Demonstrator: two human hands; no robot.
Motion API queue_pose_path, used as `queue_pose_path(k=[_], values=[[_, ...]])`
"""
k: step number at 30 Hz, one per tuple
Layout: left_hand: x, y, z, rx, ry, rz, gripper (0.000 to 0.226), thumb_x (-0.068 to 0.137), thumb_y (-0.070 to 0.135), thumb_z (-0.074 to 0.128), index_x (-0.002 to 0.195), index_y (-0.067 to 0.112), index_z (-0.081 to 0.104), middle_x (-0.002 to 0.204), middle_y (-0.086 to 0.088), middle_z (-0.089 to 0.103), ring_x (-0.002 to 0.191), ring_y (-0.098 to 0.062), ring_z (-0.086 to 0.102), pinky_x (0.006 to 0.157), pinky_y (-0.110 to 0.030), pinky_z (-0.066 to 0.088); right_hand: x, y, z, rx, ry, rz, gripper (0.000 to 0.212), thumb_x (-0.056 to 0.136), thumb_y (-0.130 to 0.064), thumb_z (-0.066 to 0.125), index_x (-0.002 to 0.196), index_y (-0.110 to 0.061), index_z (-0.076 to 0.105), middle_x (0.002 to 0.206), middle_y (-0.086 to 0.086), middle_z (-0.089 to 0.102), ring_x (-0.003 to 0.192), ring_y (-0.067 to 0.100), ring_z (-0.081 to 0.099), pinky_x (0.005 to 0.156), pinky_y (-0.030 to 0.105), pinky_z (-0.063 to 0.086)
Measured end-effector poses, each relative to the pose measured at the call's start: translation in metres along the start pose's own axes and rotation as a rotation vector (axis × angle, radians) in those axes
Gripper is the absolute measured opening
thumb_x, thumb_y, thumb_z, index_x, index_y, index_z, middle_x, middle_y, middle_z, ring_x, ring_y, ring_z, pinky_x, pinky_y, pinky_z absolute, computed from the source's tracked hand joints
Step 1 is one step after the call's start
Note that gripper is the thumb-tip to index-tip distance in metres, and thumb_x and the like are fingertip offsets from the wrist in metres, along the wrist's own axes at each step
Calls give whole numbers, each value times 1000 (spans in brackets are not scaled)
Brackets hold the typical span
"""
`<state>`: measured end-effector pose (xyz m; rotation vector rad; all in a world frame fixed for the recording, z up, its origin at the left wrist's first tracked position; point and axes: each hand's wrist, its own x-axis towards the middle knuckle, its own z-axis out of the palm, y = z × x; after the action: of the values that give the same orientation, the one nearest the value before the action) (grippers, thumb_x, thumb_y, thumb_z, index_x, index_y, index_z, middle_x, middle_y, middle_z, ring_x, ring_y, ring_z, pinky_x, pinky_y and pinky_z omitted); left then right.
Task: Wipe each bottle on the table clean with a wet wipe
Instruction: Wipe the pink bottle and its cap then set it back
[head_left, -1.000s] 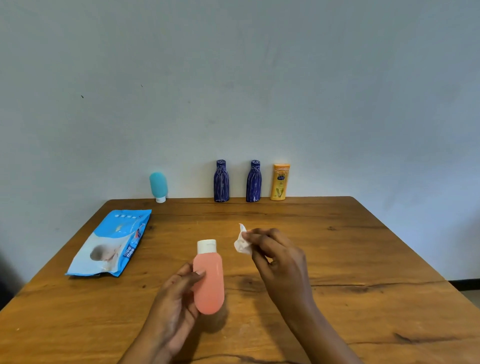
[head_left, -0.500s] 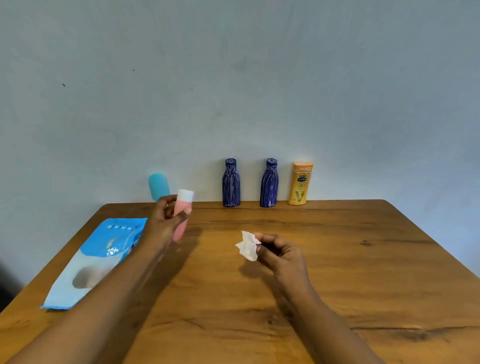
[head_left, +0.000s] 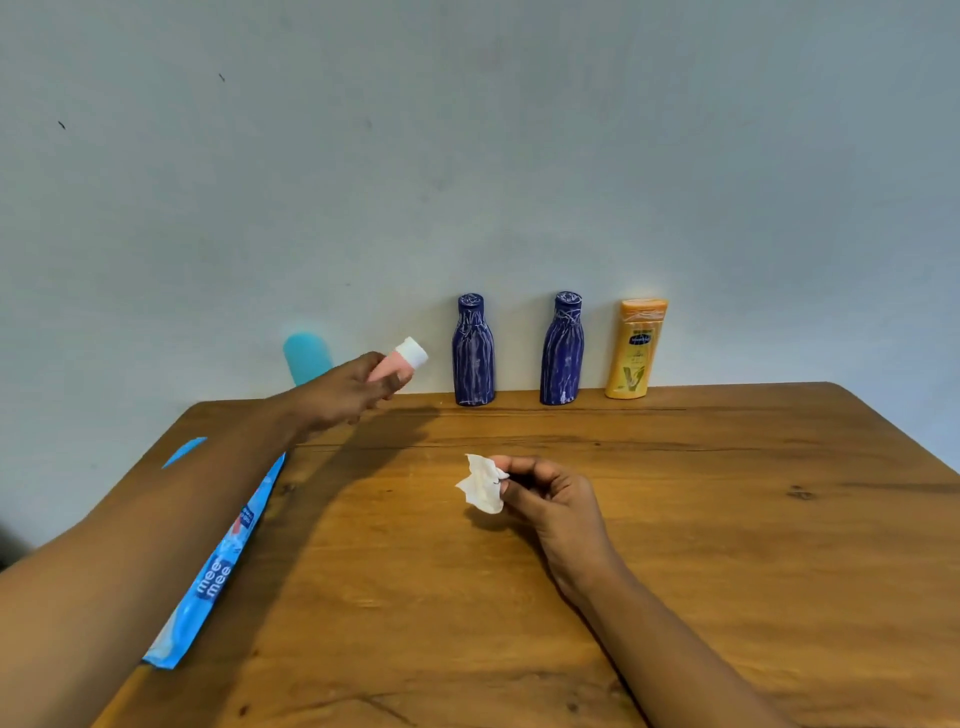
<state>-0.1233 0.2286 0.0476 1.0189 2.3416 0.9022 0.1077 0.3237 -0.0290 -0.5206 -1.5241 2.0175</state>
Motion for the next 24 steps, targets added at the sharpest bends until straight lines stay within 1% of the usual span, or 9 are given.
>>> queue_pose_path(k=[3, 5, 7, 9, 10, 12, 13, 18, 24], values=[[-2, 0, -3, -382, -151, -171, 54, 84, 48, 50, 125, 13, 42, 96, -6, 49, 78, -13, 44, 62, -24, 37, 0, 2, -2, -12, -4, 1, 26, 84, 5, 60, 96, -15, 70, 101, 4, 71, 93, 12, 66, 71, 21, 52], [-1, -2, -10, -507, -189, -193, 49, 88, 33, 52, 128, 7, 43, 98, -8, 48, 80, -15, 45, 63, -24, 37, 1, 3, -3, -10, -1, 8, 26, 83, 4, 61, 97, -16, 71, 103, 3, 70, 97, 14, 65, 75, 25, 54], [1, -1, -17, -518, -179, -165, 34, 93, 12, 49, 126, 7, 46, 106, -10, 51, 89, -18, 49, 71, -25, 41, 1, 4, -4, 1, -3, 24, 26, 83, 3, 62, 96, -18, 71, 104, 3, 70, 100, 17, 64, 79, 30, 54], [7, -1, -27, -436, -155, -133, 37, 90, 4, 53, 126, 10, 49, 119, -13, 51, 100, -23, 51, 78, -27, 45, 2, 4, -4, -6, -6, 32, 27, 83, 3, 62, 97, -18, 71, 105, 3, 70, 101, 16, 64, 79, 29, 54], [11, -3, -33, -314, -116, -103, 42, 87, 3, 58, 126, 15, 50, 122, -13, 51, 104, -26, 52, 80, -29, 46, 1, 4, -4, -10, -7, 32, 27, 83, 3, 61, 97, -17, 71, 105, 2, 69, 101, 16, 63, 77, 27, 54], [16, -1, -43, -36, 7, -33, 53, 81, 2, 67, 127, 21, 50, 122, -10, 51, 107, -30, 53, 84, -32, 49, 1, 3, -4, -11, -10, 26, 27, 84, 4, 61, 98, -16, 71, 106, 2, 69, 101, 14, 63, 74, 23, 53], [18, 2, -47, 29, 70, 1, 57, 79, 1, 69, 127, 22, 50, 120, -9, 51, 106, -30, 53, 84, -33, 48, 1, 3, -3, -12, -13, 21, 27, 84, 4, 61, 98, -16, 71, 106, 1, 69, 100, 13, 63, 72, 21, 52], [28, 12, -57, 141, 278, 148, 58, 71, 6, 78, 121, 18, 51, 114, -3, 52, 100, -25, 51, 81, -34, 47, 3, 4, -3, -13, -21, 15, 26, 84, 4, 61, 98, -16, 70, 104, 2, 70, 99, 13, 64, 73, 22, 53], [41, 2, -59, 57, 330, 221, 48, 70, 6, 79, 110, 21, 58, 109, -3, 64, 98, -23, 58, 86, -35, 47, 6, 7, -4, 7, -35, 15, 26, 83, 5, 61, 97, -15, 70, 102, 3, 71, 97, 15, 65, 75, 24, 53]])
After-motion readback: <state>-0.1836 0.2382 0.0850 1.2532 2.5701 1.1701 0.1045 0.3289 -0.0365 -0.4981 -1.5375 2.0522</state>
